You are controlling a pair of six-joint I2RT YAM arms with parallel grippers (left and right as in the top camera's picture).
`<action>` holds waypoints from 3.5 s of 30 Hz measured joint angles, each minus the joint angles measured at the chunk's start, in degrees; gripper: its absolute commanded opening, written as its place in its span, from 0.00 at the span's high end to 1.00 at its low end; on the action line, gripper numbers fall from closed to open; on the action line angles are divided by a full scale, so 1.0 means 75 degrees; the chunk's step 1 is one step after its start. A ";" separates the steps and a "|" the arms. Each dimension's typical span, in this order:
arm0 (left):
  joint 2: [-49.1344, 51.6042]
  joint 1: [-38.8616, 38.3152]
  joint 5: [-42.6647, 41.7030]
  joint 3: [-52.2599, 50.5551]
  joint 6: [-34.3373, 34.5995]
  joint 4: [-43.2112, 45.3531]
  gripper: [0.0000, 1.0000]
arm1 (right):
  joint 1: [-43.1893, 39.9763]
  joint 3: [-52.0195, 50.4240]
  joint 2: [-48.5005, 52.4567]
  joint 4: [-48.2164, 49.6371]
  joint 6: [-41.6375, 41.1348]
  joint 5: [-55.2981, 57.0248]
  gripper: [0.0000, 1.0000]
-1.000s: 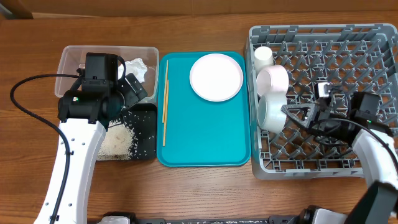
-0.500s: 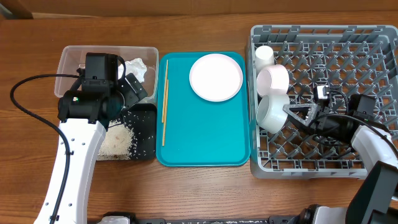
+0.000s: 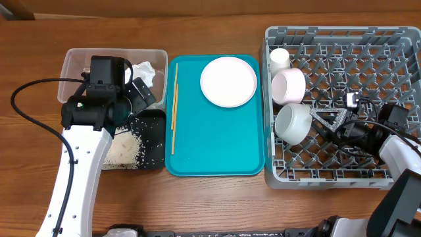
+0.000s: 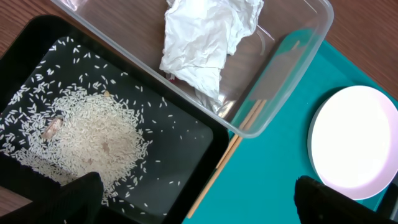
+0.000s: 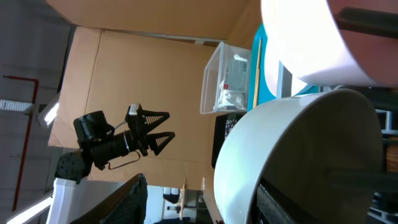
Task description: Sort waste into correct bins and load items into the dishwasher
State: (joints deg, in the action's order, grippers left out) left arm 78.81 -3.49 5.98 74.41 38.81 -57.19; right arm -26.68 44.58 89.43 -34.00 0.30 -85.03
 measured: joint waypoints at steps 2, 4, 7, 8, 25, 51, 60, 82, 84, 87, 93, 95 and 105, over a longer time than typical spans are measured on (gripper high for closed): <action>0.0000 0.0000 0.0000 0.0000 0.0000 0.0000 0.00 | -0.0035 0.0035 0.0000 -0.0012 -0.0169 0.0216 0.46; -0.0003 0.0000 0.0000 0.0000 0.0000 0.0000 0.00 | -0.0061 0.0143 0.0000 -0.0035 -0.0329 0.0539 0.45; 0.0000 0.0000 0.0000 0.0000 0.0000 0.0000 0.00 | -0.0082 0.0571 0.0000 -0.0452 -0.0510 0.1320 0.45; -0.0003 0.0000 0.0000 0.0000 0.0000 0.0000 0.00 | -0.0090 0.0772 0.0000 -0.0662 -0.0557 0.1649 0.45; 0.0000 0.0000 0.0000 0.0000 0.0000 0.0000 0.00 | 0.0877 0.5587 0.0026 -0.5890 0.0568 0.5931 0.46; -0.0003 0.0000 0.0000 0.0000 0.0000 0.0000 0.00 | 0.7726 0.5843 0.0029 -0.3771 -0.2847 0.8638 0.00; 0.0000 0.0000 0.0000 0.0000 0.0000 0.0000 0.00 | 0.8883 0.5426 0.0029 -0.2760 -0.4278 0.8784 0.26; 0.0000 0.0000 -0.0933 0.0000 0.0026 0.0927 0.00 | 1.0553 0.2425 0.0035 0.1169 -0.5933 1.1232 0.52; -0.0003 0.0000 -0.0965 0.0000 -0.0044 0.0819 0.00 | 1.0660 0.2425 0.0038 0.1402 -0.5968 1.1468 0.52; -0.0003 0.0061 -0.0530 0.0006 -0.0221 0.0641 0.00 | 1.0780 0.2425 0.0114 0.1757 -0.6012 1.1689 0.55; -0.0044 0.1055 0.0898 0.0420 0.0035 -0.0329 0.00 | 1.0914 0.2425 0.0740 0.2349 -0.6038 1.1913 0.55; -0.0149 0.1617 0.1093 0.0662 0.0149 -0.0364 0.00 | 1.0928 0.2425 0.1046 0.2570 -0.6038 1.1992 0.55; -0.0650 0.2879 0.1148 0.0994 0.0265 -0.0388 0.00 | 1.0963 0.2410 0.2028 0.3547 -0.6038 1.2703 0.58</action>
State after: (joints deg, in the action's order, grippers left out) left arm 73.93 18.11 14.59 81.87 40.80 -60.10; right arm 55.55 62.65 104.64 -7.40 -44.99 10.24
